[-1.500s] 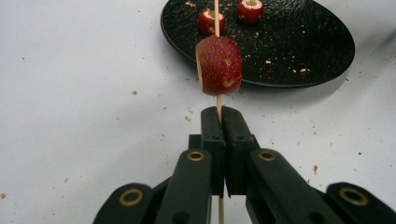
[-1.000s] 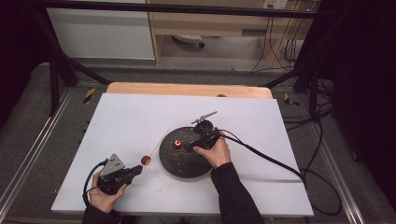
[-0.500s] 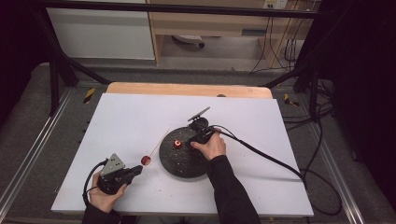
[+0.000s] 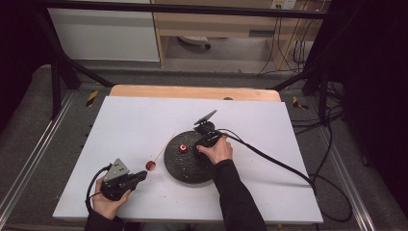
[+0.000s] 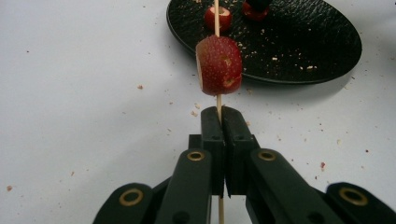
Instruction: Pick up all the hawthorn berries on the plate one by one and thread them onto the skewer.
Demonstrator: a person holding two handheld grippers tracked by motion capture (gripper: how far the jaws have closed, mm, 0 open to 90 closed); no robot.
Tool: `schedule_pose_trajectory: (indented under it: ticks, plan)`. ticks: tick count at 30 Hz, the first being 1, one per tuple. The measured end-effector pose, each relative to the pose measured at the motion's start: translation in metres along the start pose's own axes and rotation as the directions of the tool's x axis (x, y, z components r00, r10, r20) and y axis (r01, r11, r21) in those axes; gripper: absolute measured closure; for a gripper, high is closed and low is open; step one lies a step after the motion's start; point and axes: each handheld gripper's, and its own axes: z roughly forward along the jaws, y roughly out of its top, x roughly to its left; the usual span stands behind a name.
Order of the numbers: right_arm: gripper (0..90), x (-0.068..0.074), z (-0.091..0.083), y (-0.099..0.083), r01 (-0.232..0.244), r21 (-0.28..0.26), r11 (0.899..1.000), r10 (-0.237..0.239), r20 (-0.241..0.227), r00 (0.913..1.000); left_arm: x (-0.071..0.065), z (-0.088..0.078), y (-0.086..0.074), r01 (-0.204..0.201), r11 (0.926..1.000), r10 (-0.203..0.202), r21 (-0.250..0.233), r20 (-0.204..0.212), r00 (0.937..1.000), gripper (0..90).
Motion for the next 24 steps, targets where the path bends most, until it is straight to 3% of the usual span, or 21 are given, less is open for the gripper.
schedule_pose_trajectory:
  ticks: [24]
  plan:
    - [60.4,-0.0015,0.0025,0.0018,-0.027,0.023,0.999,0.027,-0.011,0.9996,-0.0005,0.0001,0.0001,-0.004,1.0000,0.004,0.001,0.001,1.0000,88.0]
